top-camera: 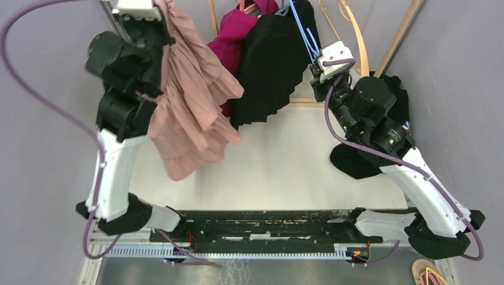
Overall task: Remove the skirt from the hanger
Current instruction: Place the skirt in the bin.
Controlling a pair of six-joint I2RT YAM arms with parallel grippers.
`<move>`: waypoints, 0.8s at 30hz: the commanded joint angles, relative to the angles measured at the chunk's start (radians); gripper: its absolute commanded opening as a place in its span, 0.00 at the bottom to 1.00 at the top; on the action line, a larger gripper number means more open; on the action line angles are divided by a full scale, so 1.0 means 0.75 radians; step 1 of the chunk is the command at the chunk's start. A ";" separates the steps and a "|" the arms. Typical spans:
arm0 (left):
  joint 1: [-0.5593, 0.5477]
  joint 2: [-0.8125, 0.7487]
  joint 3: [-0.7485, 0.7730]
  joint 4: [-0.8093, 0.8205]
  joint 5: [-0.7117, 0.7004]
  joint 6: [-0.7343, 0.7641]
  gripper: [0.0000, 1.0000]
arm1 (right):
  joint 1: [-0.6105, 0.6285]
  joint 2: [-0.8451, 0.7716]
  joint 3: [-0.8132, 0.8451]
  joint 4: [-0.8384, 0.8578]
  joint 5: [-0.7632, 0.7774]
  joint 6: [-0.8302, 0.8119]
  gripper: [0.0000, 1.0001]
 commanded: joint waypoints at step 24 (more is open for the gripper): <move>0.787 0.504 0.232 0.406 0.011 -0.034 0.03 | -0.053 0.045 -0.025 0.047 0.029 -0.083 0.01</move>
